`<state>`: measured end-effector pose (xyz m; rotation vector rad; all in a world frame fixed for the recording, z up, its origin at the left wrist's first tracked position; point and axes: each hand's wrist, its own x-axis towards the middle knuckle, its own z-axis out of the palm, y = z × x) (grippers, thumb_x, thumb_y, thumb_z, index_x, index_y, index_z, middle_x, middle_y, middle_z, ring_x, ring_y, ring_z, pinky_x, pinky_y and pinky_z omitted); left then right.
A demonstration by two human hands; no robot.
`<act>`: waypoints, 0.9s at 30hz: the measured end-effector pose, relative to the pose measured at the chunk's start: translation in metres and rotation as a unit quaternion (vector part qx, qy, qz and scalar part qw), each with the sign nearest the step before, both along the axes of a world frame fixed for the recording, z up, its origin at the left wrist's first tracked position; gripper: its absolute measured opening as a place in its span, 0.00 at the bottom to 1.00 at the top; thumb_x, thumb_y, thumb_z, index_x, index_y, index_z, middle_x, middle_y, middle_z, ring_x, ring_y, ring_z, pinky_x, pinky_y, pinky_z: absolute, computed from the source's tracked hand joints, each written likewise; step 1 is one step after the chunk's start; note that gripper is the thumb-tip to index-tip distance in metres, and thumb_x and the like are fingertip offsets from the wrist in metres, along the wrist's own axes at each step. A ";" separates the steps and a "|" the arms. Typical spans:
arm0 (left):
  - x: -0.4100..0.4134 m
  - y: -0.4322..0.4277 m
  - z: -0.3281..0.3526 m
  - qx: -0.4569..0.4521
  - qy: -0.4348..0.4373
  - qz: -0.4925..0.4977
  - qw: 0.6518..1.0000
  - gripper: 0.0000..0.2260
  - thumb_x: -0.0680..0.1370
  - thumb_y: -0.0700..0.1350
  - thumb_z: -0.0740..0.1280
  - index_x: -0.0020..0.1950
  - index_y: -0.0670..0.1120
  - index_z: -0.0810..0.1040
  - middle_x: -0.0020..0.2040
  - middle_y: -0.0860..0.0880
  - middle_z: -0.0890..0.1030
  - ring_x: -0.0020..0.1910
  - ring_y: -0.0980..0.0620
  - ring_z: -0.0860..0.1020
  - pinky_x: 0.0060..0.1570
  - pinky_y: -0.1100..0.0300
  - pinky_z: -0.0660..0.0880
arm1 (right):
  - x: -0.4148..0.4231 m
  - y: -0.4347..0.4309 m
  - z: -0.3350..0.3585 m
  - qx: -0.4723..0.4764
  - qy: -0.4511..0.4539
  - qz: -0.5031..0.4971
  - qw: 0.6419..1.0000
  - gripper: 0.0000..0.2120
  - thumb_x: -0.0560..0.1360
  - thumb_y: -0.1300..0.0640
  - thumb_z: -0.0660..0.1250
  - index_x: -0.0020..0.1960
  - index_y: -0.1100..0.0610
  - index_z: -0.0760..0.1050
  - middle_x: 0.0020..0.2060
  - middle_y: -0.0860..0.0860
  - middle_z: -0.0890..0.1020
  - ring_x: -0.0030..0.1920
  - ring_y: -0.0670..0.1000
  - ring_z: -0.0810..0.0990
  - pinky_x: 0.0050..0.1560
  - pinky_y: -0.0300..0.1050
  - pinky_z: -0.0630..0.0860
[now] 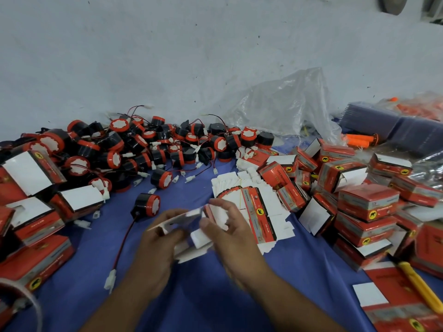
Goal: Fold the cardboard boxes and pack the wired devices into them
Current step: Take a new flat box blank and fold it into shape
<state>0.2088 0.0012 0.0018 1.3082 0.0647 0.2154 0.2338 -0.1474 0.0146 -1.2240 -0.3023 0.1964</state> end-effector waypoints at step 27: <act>-0.018 0.004 0.043 0.482 -0.268 -0.036 0.833 0.24 0.72 0.63 0.70 0.67 0.64 0.70 0.66 0.61 0.70 0.67 0.60 0.70 0.61 0.74 0.64 | 0.000 -0.021 0.018 0.120 0.133 0.270 0.946 0.28 0.74 0.37 0.71 0.65 0.55 0.78 0.55 0.56 0.80 0.56 0.56 0.78 0.55 0.49 0.75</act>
